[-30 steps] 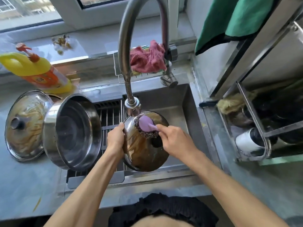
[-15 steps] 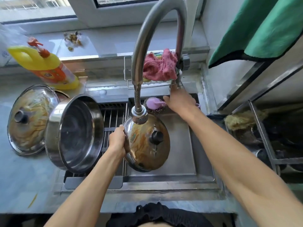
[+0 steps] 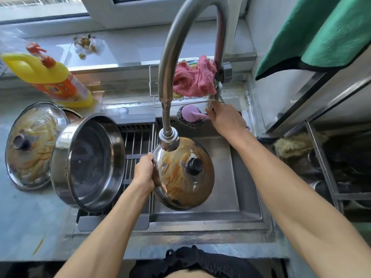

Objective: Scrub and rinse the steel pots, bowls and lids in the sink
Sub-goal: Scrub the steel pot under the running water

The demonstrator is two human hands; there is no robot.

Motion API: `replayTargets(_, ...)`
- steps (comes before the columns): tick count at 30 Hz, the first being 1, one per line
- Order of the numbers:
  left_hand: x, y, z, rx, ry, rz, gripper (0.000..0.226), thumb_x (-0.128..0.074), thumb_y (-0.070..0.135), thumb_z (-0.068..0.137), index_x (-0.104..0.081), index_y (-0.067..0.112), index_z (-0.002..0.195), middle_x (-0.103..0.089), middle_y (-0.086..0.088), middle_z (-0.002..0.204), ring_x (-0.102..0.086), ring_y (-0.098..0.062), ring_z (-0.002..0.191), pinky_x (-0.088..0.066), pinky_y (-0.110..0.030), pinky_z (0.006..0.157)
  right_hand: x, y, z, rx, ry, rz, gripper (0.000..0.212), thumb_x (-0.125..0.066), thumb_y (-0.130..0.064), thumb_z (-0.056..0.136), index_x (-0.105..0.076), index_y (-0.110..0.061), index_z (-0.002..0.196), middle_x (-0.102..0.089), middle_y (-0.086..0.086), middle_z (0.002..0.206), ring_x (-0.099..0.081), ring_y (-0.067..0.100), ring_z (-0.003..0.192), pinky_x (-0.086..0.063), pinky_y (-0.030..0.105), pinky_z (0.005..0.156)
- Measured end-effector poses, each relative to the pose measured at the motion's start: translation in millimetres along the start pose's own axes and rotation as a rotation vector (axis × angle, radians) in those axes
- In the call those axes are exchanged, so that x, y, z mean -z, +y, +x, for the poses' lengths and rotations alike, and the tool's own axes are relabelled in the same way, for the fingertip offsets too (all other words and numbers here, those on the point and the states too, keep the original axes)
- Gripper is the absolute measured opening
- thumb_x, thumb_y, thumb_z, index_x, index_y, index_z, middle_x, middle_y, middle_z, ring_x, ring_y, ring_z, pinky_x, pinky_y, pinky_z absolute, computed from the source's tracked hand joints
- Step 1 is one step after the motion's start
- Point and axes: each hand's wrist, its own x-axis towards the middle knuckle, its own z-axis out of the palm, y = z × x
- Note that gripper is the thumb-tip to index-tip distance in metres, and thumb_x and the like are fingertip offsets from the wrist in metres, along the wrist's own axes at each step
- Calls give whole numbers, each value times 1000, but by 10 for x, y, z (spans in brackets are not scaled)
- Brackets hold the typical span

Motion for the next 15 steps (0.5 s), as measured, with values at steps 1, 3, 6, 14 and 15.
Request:
replayTargets(1,-7,-1,-16,-5,1,5,32,-50,24,93,-48,21,61,-54,-4,62,-55,-21,56,-51,-33,65,3,0,-6,-1,3,7,30,-41,-29,103,-57,-4,110,-63,25,101,-59,39,82,-30,35,58)
replayTargets(3,4,-10,-23,-5,-7,0,30,-52,27,92,-51,22,62,-57,-6,72,-59,-23,67,-55,-40,75,3,-3,-12,-14,8,23,30,-42,-30,103,-56,-5,111,-64,24,100,-60,39,84,-30,35,58)
replayTargets(6,45,-27,-28,-8,-1,17,28,-52,28,89,-52,23,62,-57,-7,79,-59,-25,76,-54,-45,80,-31,-37,-76,-74,4,144,40,-47,-40,100,-51,-7,125,-66,21,107,-63,39,93,-41,37,63)
replayTargets(14,3,-107,-81,-173,14,85,41,-54,30,94,-50,20,55,-51,2,49,-50,-19,56,-40,-28,55,-36,-399,-1296,-52,-63,465,29,-50,-30,100,-65,-37,124,-68,-9,76,-60,13,59,-47,28,55)
replayTargets(15,-14,-116,-101,-203,8,107,37,-55,30,93,-55,18,59,-56,0,56,-53,-19,62,-41,-31,59,-56,-493,-1439,-32,-127,470,27,-50,-30,100,-66,-38,120,-68,-8,76,-60,16,60,-45,30,53)
